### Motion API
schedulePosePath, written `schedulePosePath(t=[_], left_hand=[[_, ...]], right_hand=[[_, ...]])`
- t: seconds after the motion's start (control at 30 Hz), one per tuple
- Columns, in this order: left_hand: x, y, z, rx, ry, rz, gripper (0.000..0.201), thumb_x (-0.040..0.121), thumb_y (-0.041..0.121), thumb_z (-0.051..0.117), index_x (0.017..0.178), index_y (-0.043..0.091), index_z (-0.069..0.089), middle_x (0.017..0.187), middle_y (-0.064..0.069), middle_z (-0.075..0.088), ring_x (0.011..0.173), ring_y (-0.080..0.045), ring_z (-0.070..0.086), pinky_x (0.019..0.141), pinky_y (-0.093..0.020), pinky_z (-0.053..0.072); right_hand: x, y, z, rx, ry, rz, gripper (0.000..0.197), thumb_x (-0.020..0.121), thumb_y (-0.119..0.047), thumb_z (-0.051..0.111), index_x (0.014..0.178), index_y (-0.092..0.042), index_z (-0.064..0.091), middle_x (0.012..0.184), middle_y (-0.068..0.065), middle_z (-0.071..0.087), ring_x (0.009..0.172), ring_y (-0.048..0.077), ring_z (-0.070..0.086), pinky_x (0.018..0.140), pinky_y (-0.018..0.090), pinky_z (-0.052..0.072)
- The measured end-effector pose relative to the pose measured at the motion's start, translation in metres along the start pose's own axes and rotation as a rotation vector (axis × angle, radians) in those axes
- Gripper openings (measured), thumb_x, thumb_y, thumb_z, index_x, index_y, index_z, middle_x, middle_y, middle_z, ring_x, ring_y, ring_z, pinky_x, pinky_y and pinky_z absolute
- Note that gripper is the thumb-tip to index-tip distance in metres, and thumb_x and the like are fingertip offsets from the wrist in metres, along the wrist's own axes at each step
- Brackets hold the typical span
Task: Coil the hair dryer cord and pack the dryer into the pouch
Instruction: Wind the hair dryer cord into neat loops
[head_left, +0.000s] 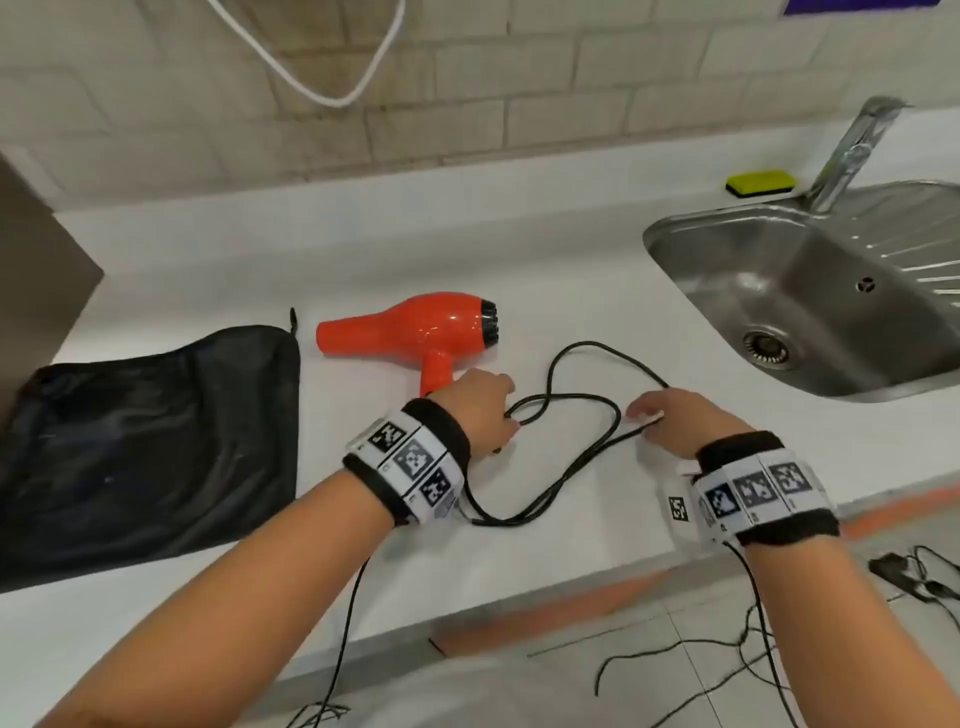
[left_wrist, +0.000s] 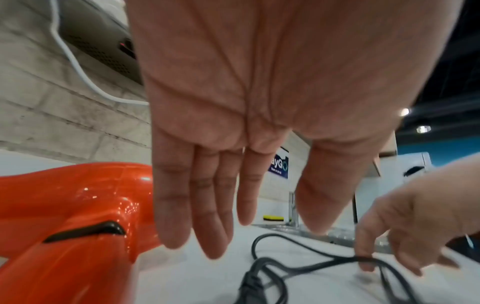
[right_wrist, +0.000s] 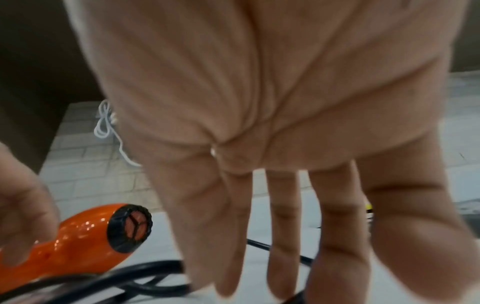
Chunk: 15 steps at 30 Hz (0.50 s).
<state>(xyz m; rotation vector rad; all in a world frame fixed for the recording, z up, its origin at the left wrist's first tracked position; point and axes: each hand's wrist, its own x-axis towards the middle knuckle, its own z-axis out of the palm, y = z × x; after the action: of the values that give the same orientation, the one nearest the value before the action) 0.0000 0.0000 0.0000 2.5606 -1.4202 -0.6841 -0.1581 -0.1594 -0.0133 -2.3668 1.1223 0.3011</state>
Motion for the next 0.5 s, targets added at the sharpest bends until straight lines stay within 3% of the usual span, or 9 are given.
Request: schedulePosePath(t=[0.13, 0.2, 0.3, 0.4, 0.5], left_hand=[[0.013, 0.005, 0.0, 0.199, -0.057, -0.024, 0.048, 0.091, 0.033, 0.048, 0.132, 0.008, 0.042, 0.129, -0.011, 0.053, 0.115, -0.025, 0.053, 0.092, -0.033, 0.044], [0.019, 0.007, 0.003, 0.253, -0.115, -0.009, 0.048, 0.091, 0.033, 0.049, 0.131, 0.007, 0.044, 0.128, -0.012, 0.054, 0.114, -0.026, 0.054, 0.093, -0.034, 0.046], [0.022, 0.009, 0.005, 0.303, -0.156, 0.007, 0.037, 0.09, 0.022, 0.05, 0.123, 0.006, 0.051, 0.121, -0.012, 0.058, 0.105, -0.026, 0.058, 0.084, -0.033, 0.051], [0.02, 0.012, 0.006, 0.289, -0.159, 0.015, 0.03, 0.088, 0.009, 0.047, 0.118, 0.005, 0.053, 0.117, -0.013, 0.058, 0.102, -0.027, 0.059, 0.08, -0.032, 0.05], [0.019, 0.006, 0.003, 0.091, -0.028, 0.026, 0.029, 0.089, 0.008, 0.046, 0.116, 0.008, 0.055, 0.117, -0.011, 0.057, 0.101, -0.024, 0.058, 0.083, -0.029, 0.048]], right_hand=[[0.002, -0.001, -0.002, -0.1, -0.08, 0.049, 0.038, 0.082, -0.002, 0.055, 0.118, -0.015, 0.058, 0.128, 0.009, 0.053, 0.118, 0.025, 0.05, 0.101, 0.03, 0.038], [0.005, -0.002, -0.001, -0.131, -0.103, 0.066, 0.035, 0.082, -0.002, 0.056, 0.115, -0.012, 0.059, 0.116, 0.007, 0.055, 0.104, 0.024, 0.053, 0.089, 0.028, 0.043], [0.005, -0.005, -0.004, -0.181, -0.109, 0.084, 0.031, 0.082, -0.003, 0.057, 0.112, -0.011, 0.062, 0.103, 0.004, 0.05, 0.086, 0.02, 0.046, 0.076, 0.025, 0.038], [0.006, -0.007, -0.004, -0.26, -0.118, 0.084, 0.026, 0.084, -0.008, 0.057, 0.11, -0.011, 0.065, 0.119, 0.009, 0.057, 0.088, 0.02, 0.047, 0.08, 0.027, 0.042], [0.006, -0.008, -0.005, -0.22, -0.068, 0.097, 0.026, 0.086, -0.012, 0.058, 0.11, -0.007, 0.066, 0.122, 0.013, 0.06, 0.104, 0.025, 0.055, 0.097, 0.031, 0.044]])
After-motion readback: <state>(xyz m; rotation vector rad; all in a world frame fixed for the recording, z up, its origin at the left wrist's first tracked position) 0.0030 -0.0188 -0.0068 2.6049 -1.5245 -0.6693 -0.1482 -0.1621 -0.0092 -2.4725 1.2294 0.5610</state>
